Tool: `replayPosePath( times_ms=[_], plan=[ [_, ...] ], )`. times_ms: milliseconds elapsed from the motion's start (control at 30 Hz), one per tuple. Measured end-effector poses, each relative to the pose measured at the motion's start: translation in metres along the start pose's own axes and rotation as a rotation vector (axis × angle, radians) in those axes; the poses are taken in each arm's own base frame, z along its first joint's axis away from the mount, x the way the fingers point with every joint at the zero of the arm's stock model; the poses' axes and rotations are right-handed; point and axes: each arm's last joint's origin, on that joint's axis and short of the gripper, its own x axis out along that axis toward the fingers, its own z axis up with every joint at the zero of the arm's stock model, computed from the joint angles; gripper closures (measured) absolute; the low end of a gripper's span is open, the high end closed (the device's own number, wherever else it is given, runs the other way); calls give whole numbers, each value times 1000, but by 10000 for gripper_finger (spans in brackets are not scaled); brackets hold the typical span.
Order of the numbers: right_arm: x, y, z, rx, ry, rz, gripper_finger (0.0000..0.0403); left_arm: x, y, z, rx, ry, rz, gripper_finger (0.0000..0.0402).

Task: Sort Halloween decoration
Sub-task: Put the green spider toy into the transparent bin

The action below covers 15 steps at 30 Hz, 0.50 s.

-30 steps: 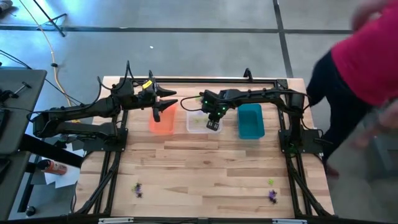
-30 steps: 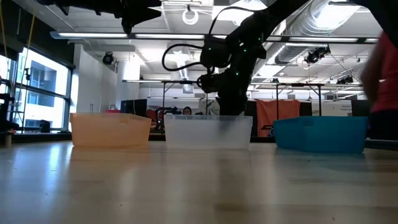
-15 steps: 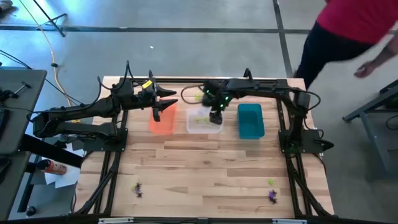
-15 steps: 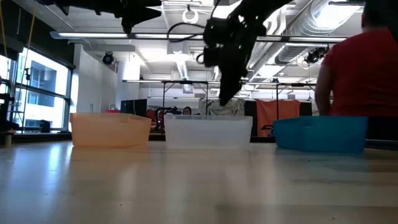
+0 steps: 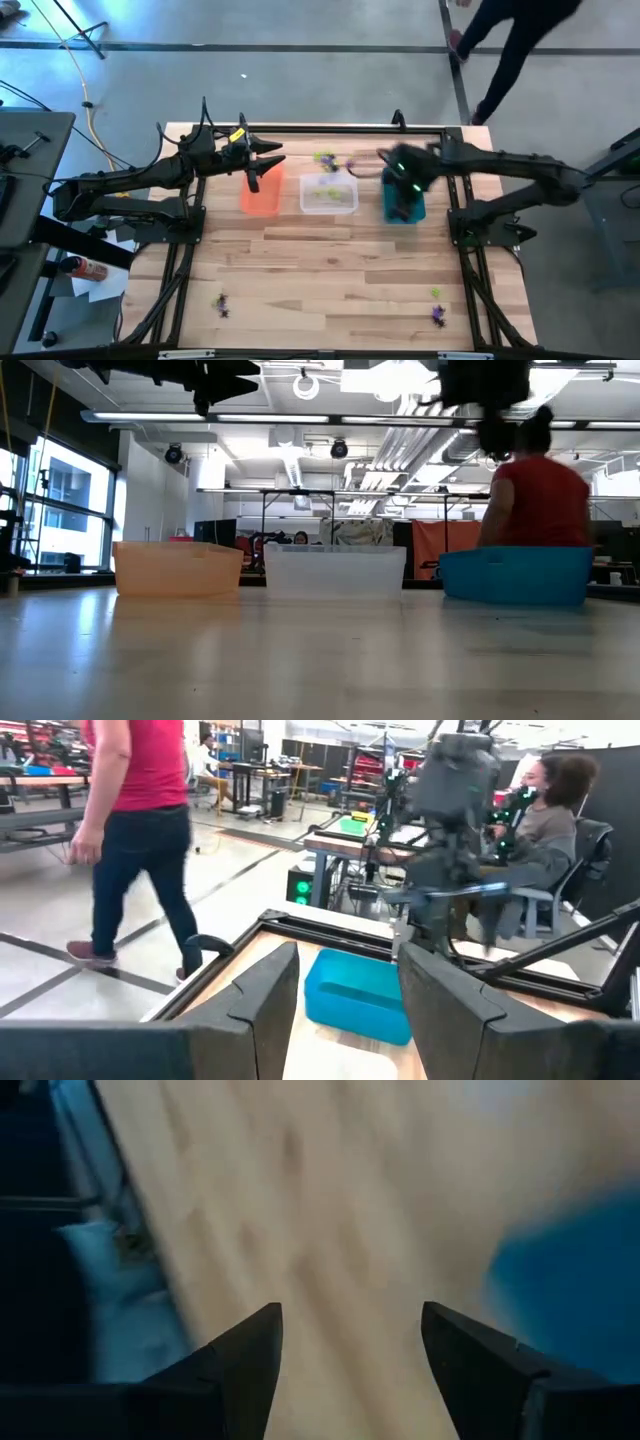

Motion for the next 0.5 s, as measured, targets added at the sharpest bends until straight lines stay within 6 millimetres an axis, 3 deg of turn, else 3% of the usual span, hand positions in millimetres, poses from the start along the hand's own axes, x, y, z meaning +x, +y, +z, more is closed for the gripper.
replayPosePath(
  times_ms=[100, 233, 333, 500],
  plan=[
    [11, -1, -41, 225, 218, 6, 167, 0, 0, 0, 0, 0, 0, 243],
    [41, -2, -81, 432, 492, -6, 167, 0, 0, 0, 0, 0, 0, 243],
    [70, -3, -104, 516, 654, 2, 167, 0, 0, 0, 0, 0, 0, 243],
    [106, -7, -128, 629, 708, -41, 167, 0, 0, 0, -1, 1, 0, 243]
  ],
)
